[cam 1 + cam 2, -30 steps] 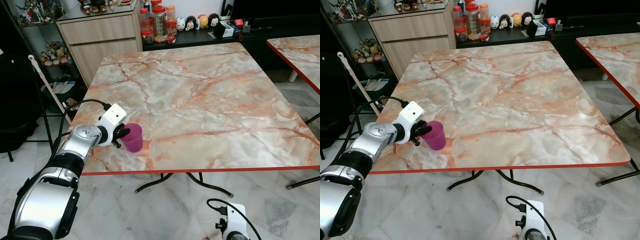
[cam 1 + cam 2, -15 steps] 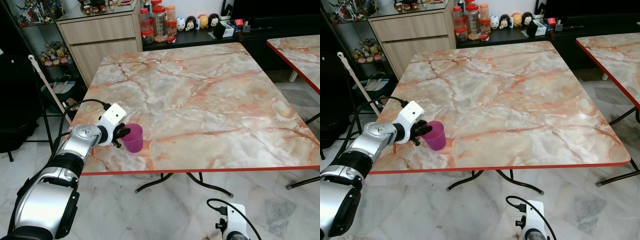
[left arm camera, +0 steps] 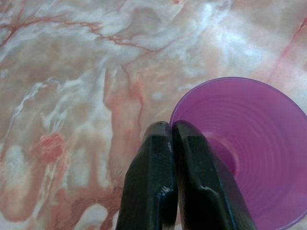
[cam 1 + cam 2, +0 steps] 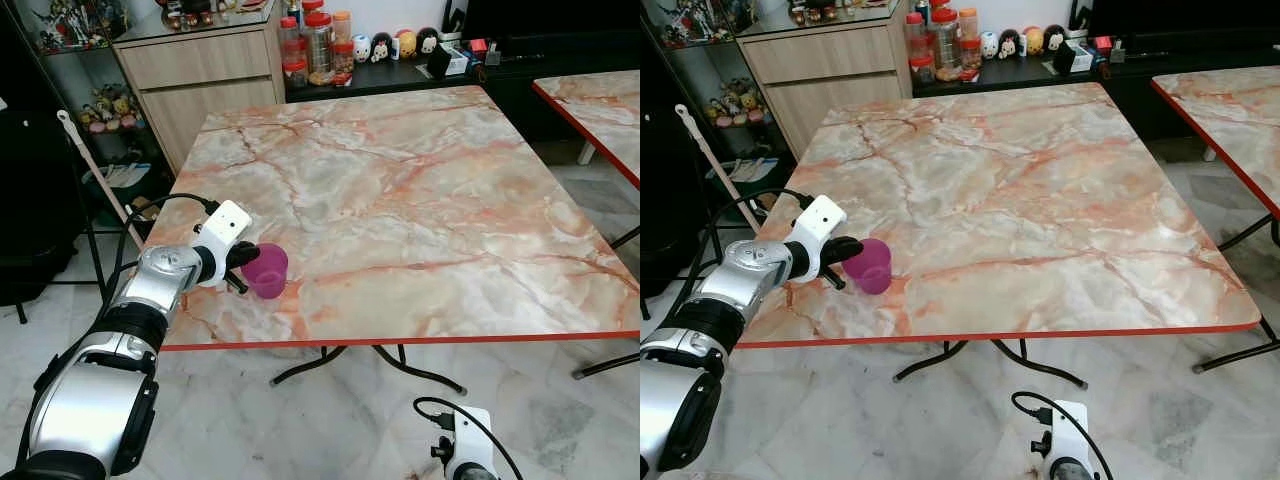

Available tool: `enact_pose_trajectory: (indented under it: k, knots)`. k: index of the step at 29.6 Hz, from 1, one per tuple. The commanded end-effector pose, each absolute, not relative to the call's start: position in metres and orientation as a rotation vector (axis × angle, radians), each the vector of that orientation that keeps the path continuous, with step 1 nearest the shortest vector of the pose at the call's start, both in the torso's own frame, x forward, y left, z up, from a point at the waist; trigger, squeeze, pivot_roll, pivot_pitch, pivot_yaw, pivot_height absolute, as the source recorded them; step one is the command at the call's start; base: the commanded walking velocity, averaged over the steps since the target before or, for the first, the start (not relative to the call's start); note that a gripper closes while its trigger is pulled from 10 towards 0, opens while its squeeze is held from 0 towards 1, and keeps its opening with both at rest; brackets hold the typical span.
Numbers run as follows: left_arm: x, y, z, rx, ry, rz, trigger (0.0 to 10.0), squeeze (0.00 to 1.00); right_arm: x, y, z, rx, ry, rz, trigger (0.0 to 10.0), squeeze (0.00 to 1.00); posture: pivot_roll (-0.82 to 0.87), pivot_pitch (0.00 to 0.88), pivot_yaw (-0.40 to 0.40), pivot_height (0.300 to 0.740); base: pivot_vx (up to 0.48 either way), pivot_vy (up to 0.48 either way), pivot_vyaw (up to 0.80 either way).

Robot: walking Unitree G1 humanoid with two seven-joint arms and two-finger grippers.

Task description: Setting the table

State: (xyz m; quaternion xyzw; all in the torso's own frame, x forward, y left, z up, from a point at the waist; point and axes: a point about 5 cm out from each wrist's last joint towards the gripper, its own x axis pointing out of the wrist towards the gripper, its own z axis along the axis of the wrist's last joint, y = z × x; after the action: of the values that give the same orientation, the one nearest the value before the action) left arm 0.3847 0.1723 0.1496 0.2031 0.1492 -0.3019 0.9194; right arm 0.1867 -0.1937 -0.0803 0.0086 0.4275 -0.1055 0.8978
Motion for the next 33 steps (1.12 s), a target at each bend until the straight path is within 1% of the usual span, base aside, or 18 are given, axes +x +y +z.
enact_pose_trajectory:
  k: [1, 4, 6, 7, 8, 10, 15, 16, 17, 19, 24, 27, 29, 33]
  knots:
    - [0.386, 0.174, 0.154, 0.433, 0.309, -0.621, 0.0, 0.00, 0.186, -0.191, -0.081, 0.029, 0.889, -0.220, 10.0, 0.00, -0.01, 0.000, 0.108, 0.740, 0.000, 0.000, 0.00]
    - [0.386, 0.174, 0.153, 0.412, 0.301, -0.608, 0.0, 0.00, 0.186, -0.191, -0.081, 0.030, 0.888, -0.220, 10.0, 0.00, -0.01, 0.000, 0.108, 0.740, 0.000, 0.000, 0.00]
    - [0.387, 0.174, 0.154, 0.351, 0.278, -0.579, 0.0, 0.00, 0.186, -0.190, -0.081, 0.031, 0.887, -0.220, 10.0, 0.00, -0.01, 0.000, 0.112, 0.740, 0.000, 0.000, 0.00]
    - [0.389, 0.175, 0.158, 0.275, 0.238, -0.535, 0.0, 0.00, 0.186, -0.190, -0.081, 0.033, 0.887, -0.221, 10.0, 0.00, -0.01, 0.000, 0.112, 0.740, 0.000, 0.000, 0.00]
    - [0.389, 0.175, 0.158, 0.275, 0.238, -0.535, 0.0, 0.00, 0.186, -0.190, -0.081, 0.033, 0.887, -0.221, 10.0, 0.00, -0.01, 0.000, 0.112, 0.740, 0.000, 0.000, 0.00]
    - [0.391, 0.180, 0.167, 0.081, 0.117, -0.436, 0.0, 0.00, 0.186, -0.190, -0.081, 0.035, 0.886, -0.220, 10.0, 0.00, -0.01, 0.000, 0.112, 0.740, 0.000, 0.000, 0.00]
    - [0.387, 0.183, 0.166, -0.081, 0.017, -0.360, 0.0, 0.00, 0.186, -0.189, -0.081, 0.033, 0.886, -0.214, 10.0, 0.00, 0.00, 0.000, 0.106, 0.740, 0.000, 0.000, 0.00]
    - [0.384, 0.184, 0.164, -0.110, -0.004, -0.346, 1.1, 0.00, 0.186, -0.189, -0.081, 0.031, 0.886, -0.210, 10.0, 0.00, 0.00, 0.000, 0.106, 0.740, 0.000, 0.000, 0.00]
    - [0.381, 0.183, 0.161, -0.143, -0.042, -0.315, 10.0, 0.00, 0.186, -0.188, -0.081, 0.029, 0.886, -0.207, 10.0, 0.00, 0.00, 0.000, 0.104, 0.740, 0.000, 0.000, 0.00]
    - [0.377, 0.183, 0.157, -0.201, -0.078, -0.283, 10.0, 0.00, 0.186, -0.188, -0.081, 0.030, 0.882, -0.206, 10.0, 0.00, 0.00, 0.000, 0.104, 0.740, 0.000, 0.000, 0.00]
    - [0.363, 0.185, 0.147, -0.284, -0.182, -0.099, 10.0, 0.00, 0.189, -0.188, -0.080, 0.035, 0.865, -0.201, 10.0, 0.00, 0.00, 0.000, 0.101, 0.740, 0.000, 0.000, 0.00]
    - [0.362, 0.185, 0.146, -0.284, -0.185, -0.087, 10.0, 0.00, 0.189, -0.188, -0.080, 0.035, 0.864, -0.199, 10.0, 0.00, 0.00, 0.000, 0.101, 0.740, 0.000, 0.000, 0.00]
    - [0.354, 0.180, 0.137, -0.326, -0.213, -0.031, 10.0, 0.00, 0.191, -0.189, -0.078, 0.030, 0.844, -0.200, 10.0, 0.00, 0.00, 0.000, 0.090, 0.740, 0.000, 0.000, 0.00]
    - [0.350, 0.176, 0.140, -0.317, -0.271, 0.021, 10.0, 0.00, 0.194, -0.192, -0.076, 0.029, 0.829, -0.198, 10.0, 0.00, 0.00, 0.000, 0.083, 0.740, 0.000, 0.000, 0.00]
